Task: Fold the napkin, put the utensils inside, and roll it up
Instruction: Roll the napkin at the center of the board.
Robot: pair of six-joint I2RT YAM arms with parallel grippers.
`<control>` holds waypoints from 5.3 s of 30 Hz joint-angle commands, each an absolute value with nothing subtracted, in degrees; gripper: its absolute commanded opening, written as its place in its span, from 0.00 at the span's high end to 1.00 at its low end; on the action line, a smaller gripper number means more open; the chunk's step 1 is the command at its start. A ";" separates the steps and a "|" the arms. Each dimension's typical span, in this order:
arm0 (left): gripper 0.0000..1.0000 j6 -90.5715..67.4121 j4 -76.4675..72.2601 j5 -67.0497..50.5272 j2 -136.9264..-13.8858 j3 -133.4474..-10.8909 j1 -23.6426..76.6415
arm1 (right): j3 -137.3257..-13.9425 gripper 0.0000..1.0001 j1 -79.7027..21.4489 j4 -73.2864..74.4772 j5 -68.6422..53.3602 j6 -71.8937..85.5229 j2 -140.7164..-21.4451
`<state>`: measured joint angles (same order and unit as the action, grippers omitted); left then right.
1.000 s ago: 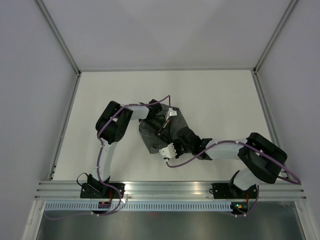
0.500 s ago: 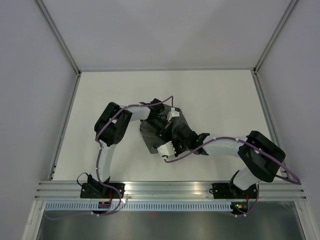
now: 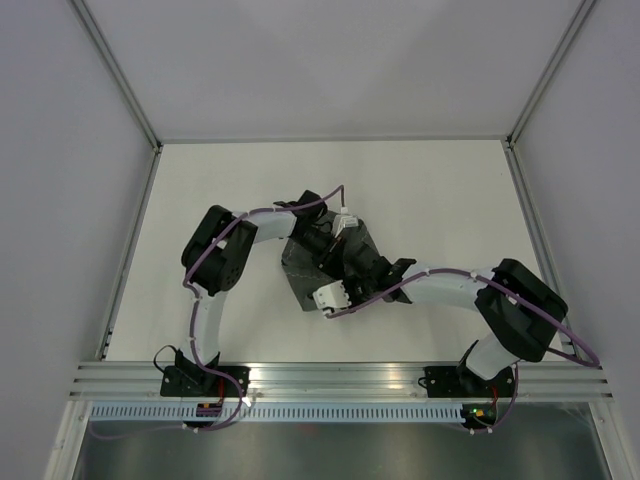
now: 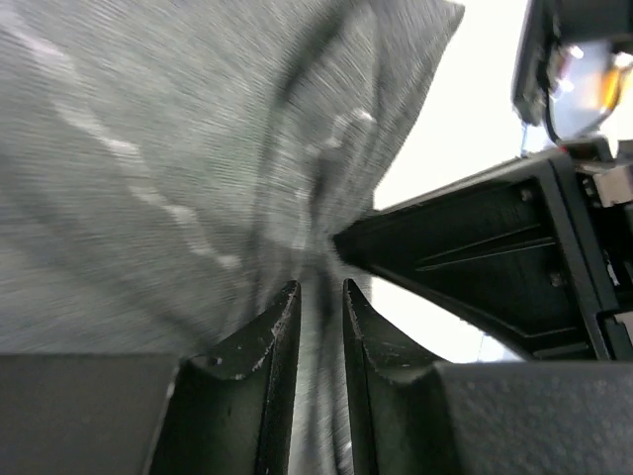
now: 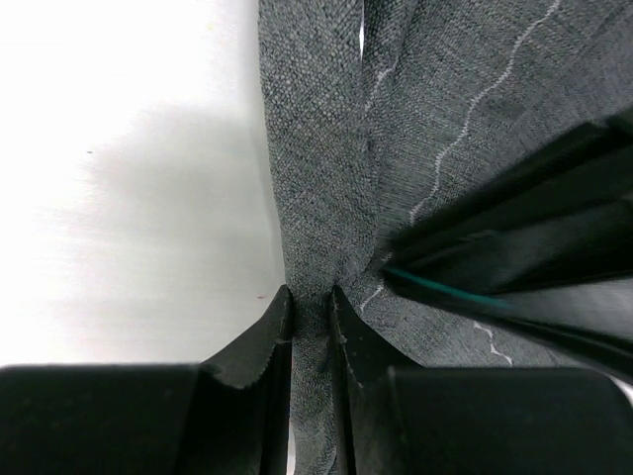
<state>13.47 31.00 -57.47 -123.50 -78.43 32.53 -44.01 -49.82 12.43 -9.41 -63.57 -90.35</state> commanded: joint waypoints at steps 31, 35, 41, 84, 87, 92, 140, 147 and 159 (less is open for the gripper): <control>0.65 -17.75 -13.43 17.75 -67.08 -52.66 26.37 | -71.80 1.00 -48.87 58.79 -22.85 -60.03 -112.84; 0.66 -14.43 -19.32 16.01 -59.95 -47.21 26.45 | -78.12 1.00 -47.46 64.68 -25.04 -61.61 -120.65; 0.64 -4.84 -31.80 11.88 -48.44 -37.98 30.23 | -90.34 1.00 -45.27 75.05 -29.25 -64.51 -132.00; 0.19 22.06 0.35 11.95 -85.69 -43.25 73.74 | -100.55 1.00 -40.69 77.08 -32.87 -57.57 -143.44; 0.20 21.89 -3.42 11.61 -86.92 -42.02 73.74 | -100.55 1.00 -40.69 77.08 -32.78 -57.57 -143.44; 0.24 22.41 -5.71 12.30 -89.73 -41.84 73.65 | -100.37 1.00 -40.69 76.91 -32.52 -57.22 -143.52; 0.32 17.31 -2.64 12.04 -86.22 -37.88 71.54 | -97.65 1.00 -38.67 76.38 -30.06 -56.78 -143.35; 0.32 18.11 -0.97 10.64 -87.89 -39.20 71.28 | -96.50 1.00 -36.47 75.50 -29.00 -57.04 -143.52; 0.37 17.32 -2.02 8.53 -78.67 -36.57 67.85 | -96.33 0.99 -36.12 75.41 -29.18 -57.22 -143.44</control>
